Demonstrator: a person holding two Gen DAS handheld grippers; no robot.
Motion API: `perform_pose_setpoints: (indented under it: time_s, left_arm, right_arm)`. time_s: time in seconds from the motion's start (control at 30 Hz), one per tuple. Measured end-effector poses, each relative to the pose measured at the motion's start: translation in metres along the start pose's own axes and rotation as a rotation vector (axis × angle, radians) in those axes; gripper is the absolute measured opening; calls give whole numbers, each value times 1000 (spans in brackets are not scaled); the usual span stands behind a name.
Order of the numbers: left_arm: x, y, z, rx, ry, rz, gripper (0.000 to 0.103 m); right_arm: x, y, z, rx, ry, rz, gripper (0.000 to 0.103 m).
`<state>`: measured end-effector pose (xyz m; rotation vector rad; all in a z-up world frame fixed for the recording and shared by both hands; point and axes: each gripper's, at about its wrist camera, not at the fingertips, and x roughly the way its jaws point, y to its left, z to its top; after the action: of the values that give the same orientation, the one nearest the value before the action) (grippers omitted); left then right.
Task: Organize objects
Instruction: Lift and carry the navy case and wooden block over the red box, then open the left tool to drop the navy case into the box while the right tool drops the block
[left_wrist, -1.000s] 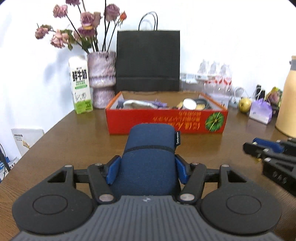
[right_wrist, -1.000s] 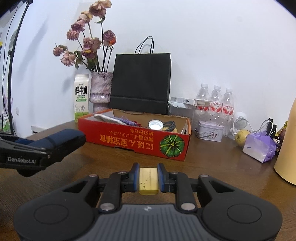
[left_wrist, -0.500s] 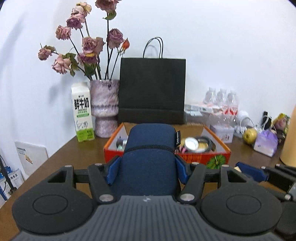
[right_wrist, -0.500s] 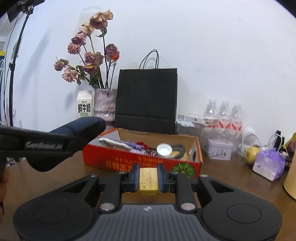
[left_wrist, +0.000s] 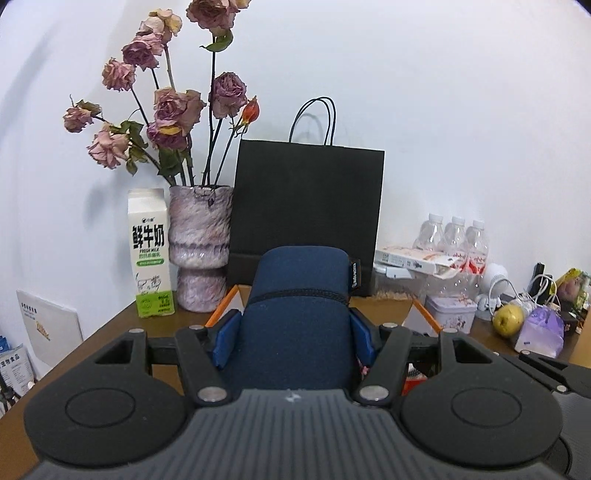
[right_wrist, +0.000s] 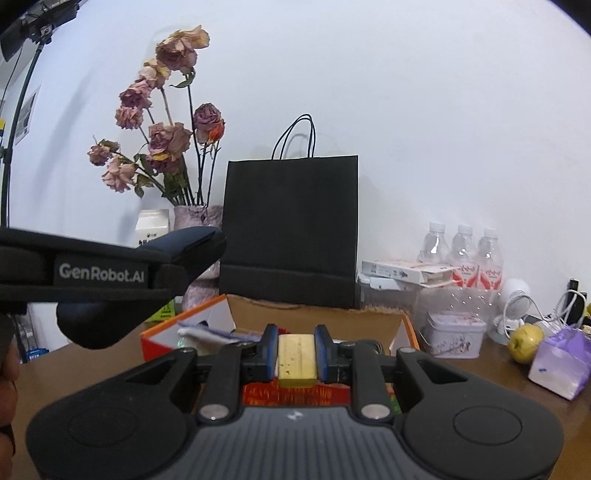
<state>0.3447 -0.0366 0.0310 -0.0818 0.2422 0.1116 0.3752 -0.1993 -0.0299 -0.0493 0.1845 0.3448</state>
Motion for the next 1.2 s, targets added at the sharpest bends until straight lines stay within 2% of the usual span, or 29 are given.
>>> perform_pose_setpoints:
  time_s: [0.33,0.77,1.0,1.1,1.17,1.2]
  left_arm:
    - [56,8,16,-18,0,1,62]
    - [136,12,18,-30,84,-4,62]
    - [164,11,16,-19,112,8,63]
    - [173,15,16,-33,127,11,68]
    - [174,17,16,-32,112,37,85]
    - [173,19,17,-38,102,50,103]
  right_arm:
    - [50,-21,14,28,-26,-24,20]
    - [121,-43,18,40,5,-49,20]
    - [149,-43,16,25,34,-52,20]
    - [159,-44,14,21,64,-51,20]
    - [164,-45,10,29,94,-51,22]
    - [165,-45,9,31,102,-53,27]
